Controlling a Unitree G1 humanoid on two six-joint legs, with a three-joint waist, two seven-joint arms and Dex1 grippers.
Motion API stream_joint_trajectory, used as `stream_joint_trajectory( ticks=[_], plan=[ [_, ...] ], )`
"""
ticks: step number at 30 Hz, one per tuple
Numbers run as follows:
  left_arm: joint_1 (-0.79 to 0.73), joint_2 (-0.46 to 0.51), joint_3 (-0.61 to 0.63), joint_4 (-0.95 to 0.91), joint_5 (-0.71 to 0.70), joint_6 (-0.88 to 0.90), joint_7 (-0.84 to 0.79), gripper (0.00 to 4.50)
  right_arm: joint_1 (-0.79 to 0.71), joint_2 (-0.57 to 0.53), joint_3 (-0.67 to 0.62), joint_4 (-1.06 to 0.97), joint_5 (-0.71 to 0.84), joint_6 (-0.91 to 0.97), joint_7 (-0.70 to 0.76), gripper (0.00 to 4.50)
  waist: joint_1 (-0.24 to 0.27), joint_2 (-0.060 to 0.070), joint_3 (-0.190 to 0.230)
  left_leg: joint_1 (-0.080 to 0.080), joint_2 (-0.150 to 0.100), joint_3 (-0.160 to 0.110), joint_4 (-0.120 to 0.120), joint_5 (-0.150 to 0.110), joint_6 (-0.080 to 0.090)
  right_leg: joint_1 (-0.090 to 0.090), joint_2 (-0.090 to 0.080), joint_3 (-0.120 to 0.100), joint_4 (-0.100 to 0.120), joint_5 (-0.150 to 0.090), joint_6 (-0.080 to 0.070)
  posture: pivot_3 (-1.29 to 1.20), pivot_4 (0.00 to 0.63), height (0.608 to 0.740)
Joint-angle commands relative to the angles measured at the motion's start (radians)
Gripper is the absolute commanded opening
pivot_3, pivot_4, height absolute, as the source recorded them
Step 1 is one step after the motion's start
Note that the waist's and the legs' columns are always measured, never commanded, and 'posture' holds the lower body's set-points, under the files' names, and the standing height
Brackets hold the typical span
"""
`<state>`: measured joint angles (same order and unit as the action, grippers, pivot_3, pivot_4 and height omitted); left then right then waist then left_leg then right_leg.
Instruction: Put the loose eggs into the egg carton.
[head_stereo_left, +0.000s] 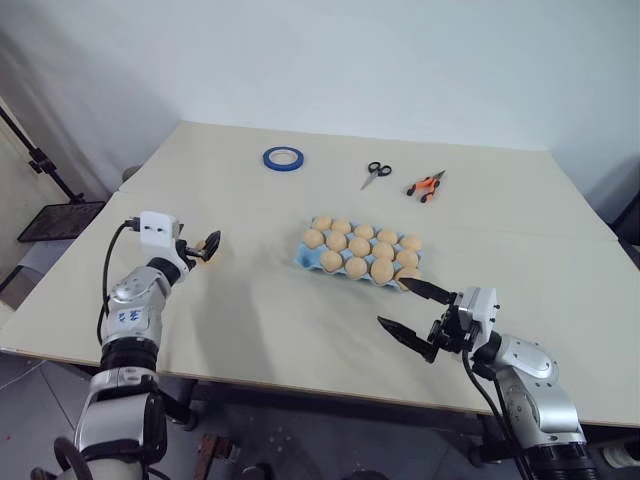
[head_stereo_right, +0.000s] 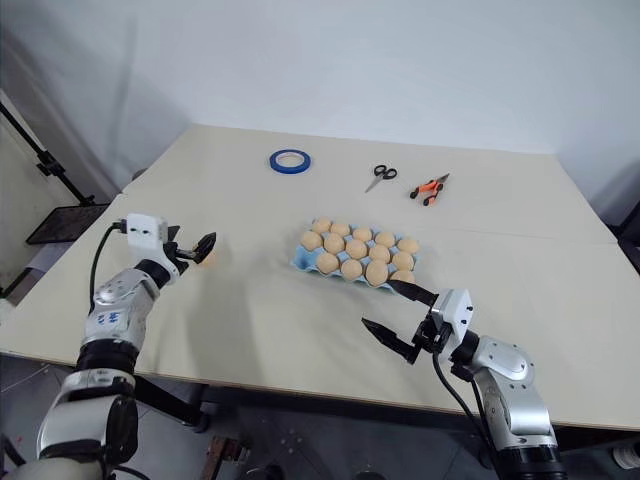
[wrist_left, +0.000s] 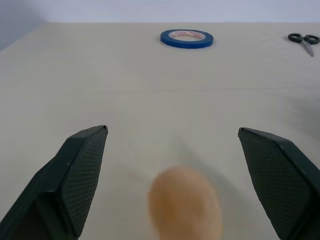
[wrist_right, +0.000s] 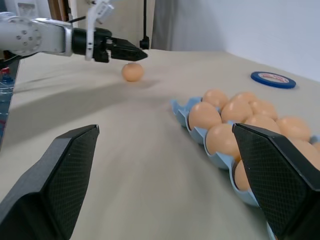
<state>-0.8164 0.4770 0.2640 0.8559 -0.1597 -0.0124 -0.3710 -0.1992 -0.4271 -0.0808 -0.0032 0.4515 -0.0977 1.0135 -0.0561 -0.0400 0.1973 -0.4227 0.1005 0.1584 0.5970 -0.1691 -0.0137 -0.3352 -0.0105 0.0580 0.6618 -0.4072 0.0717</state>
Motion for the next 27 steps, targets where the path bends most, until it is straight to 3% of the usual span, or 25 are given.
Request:
stream_joint_trajectory(
  ticks=[1, 2, 5, 11, 19, 27],
  plan=[
    [-0.052, 0.011, -0.023, 0.117, 0.031, -0.026, -0.003, 4.46, 0.012, 0.006, 0.002, -0.05, 0.008, -0.002, -0.017, 4.5, 0.0, 0.0, 0.0, -0.001, 0.0, 0.001, 0.0, 0.0, 0.0, -0.002, 0.0, 0.001, 0.001, 0.0, 0.0, 0.0, 0.15, 0.74],
    [-0.061, 0.012, -0.029, 0.142, 0.039, -0.039, 0.003, 4.46, 0.015, 0.009, 0.003, -0.055, 0.007, -0.002, -0.021, 4.5, 0.0, 0.0, 0.0, -0.001, 0.0, 0.002, 0.0, 0.0, 0.0, -0.004, 0.0, 0.002, 0.001, 0.0, 0.0, 0.0, 0.15, 0.74],
    [-0.075, 0.018, -0.036, 0.181, 0.048, -0.051, 0.012, 3.81, 0.02, 0.012, 0.004, -0.064, 0.007, -0.002, -0.034, 4.5, 0.0, 0.0, 0.0, -0.002, 0.001, 0.004, 0.0, 0.0, -0.001, -0.005, 0.0, 0.003, 0.002, 0.0, 0.001, 0.0, 0.15, 0.74],
    [-0.079, -0.003, -0.036, 0.119, 0.003, -0.119, -0.127, 1.93, 0.019, 0.012, 0.001, -0.068, 0.004, -0.001, -0.048, 4.5, 0.002, 0.0, 0.0, -0.002, 0.001, 0.004, 0.0, 0.0, -0.001, -0.005, 0.0, 0.003, 0.002, 0.0, 0.001, 0.0, 0.15, 0.74],
    [-0.149, -0.093, -0.142, 0.035, 0.008, -0.127, -0.381, 1.93, 0.009, 0.012, 0.002, -0.062, -0.002, -0.006, -0.057, 4.5, 0.021, 0.0, 0.0, -0.002, 0.0, 0.004, 0.001, 0.0, -0.001, -0.005, 0.0, 0.002, 0.003, 0.0, 0.001, 0.0, 0.15, 0.74],
    [-0.291, -0.214, -0.231, 0.214, 0.075, -0.147, -0.43, 1.93, 0.003, 0.028, 0.004, -0.086, -0.019, -0.014, -0.097, 4.5, 0.021, 0.0, 0.0, -0.002, -0.001, 0.004, 0.001, 0.0, -0.001, -0.005, 0.0, 0.003, 0.002, 0.0, 0.001, 0.0, 0.15, 0.74]
  ],
)
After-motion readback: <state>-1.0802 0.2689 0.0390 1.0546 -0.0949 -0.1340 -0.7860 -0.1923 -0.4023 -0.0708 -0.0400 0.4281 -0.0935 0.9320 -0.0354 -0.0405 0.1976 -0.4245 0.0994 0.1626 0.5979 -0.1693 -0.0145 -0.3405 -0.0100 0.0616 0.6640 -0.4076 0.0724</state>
